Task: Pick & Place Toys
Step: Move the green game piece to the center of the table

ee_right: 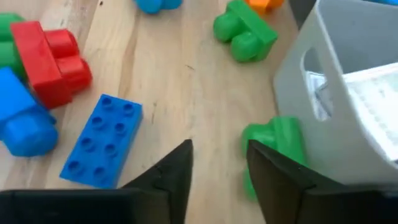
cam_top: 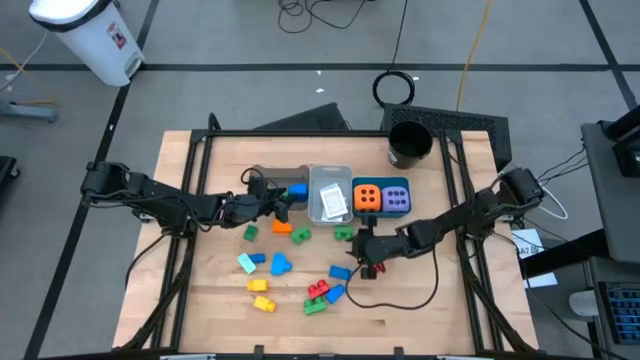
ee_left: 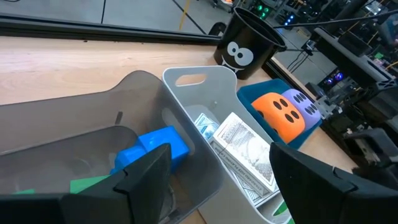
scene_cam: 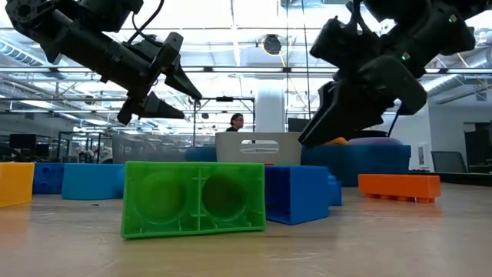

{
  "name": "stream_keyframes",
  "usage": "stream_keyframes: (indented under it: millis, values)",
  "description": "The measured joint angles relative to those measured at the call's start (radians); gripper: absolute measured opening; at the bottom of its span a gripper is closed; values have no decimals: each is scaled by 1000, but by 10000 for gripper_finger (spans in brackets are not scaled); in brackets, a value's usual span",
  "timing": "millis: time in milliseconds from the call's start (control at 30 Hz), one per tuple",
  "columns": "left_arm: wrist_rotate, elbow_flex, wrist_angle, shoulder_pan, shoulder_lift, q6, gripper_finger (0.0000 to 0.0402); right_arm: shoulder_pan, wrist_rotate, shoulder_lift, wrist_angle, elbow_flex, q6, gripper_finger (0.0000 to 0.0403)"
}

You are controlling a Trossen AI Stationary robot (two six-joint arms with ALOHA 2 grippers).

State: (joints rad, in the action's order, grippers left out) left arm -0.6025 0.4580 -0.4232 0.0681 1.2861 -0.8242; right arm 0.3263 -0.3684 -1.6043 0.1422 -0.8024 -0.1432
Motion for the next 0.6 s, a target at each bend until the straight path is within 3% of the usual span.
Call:
stream_keyframes:
  millis: [300,500,600]
  values:
    - [0,0,0,0,0,0,280,-91,7,-15,-44,0,-1,254]
    - [1,0,0,0,0,1,280,-112,10,-15,-81,0,6,254]
    - [1,0,0,0,0,0,280,-118,67,-16,-79,0,7,244]
